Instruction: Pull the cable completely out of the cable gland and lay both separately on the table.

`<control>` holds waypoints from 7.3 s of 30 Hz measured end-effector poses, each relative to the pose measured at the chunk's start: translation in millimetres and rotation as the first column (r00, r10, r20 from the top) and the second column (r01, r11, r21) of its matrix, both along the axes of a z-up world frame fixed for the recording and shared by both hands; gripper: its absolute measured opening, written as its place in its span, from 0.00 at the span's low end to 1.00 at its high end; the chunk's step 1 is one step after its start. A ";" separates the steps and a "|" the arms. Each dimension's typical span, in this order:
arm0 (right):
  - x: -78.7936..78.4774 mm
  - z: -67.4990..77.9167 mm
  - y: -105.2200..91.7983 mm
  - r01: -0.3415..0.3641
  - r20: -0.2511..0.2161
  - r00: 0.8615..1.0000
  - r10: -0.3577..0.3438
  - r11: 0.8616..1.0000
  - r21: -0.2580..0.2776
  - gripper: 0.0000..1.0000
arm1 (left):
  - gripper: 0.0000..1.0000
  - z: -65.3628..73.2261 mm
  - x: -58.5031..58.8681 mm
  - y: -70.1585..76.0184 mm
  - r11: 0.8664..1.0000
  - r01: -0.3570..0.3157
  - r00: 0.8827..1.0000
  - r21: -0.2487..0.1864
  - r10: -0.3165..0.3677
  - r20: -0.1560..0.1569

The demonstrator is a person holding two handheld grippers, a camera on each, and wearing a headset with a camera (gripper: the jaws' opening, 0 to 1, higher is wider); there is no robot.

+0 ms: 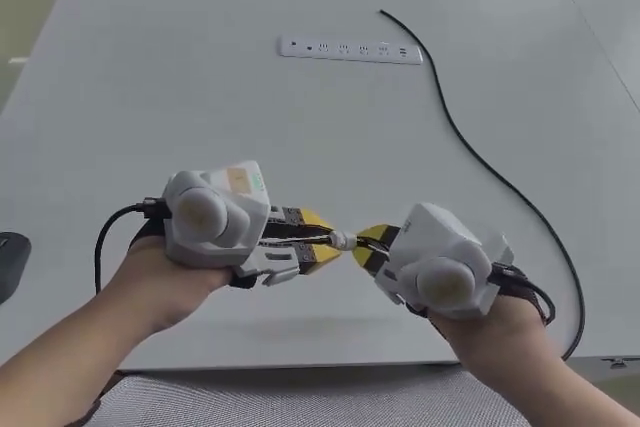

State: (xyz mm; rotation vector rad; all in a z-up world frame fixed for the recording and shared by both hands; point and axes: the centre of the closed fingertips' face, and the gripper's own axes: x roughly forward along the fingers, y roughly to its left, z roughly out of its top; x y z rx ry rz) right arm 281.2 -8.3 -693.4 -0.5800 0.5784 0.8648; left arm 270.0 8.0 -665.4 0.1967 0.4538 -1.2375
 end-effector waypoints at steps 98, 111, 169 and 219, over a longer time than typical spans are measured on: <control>2.5 -4.8 -27.4 0.106 -0.090 0.991 -0.096 0.988 0.109 0.21 | 0.16 6.5 2.0 -5.0 1.000 -0.004 1.000 -0.024 0.004 -0.012; -0.4 4.5 -2.2 -0.040 -0.018 0.999 0.041 0.996 0.080 0.11 | 0.16 8.2 -0.5 -6.1 1.000 -0.008 1.000 -0.025 0.007 -0.017; -4.4 -39.0 -46.5 0.095 -0.172 0.981 -0.089 0.995 0.028 0.00 | 0.16 15.2 2.9 -2.7 0.997 -0.053 0.998 -0.048 0.051 -0.029; 20.1 -28.7 -63.8 0.069 -0.137 0.988 -0.075 0.996 -0.047 0.00 | 0.16 -14.5 -10.5 -3.1 0.996 -0.078 0.995 -0.037 0.076 -0.060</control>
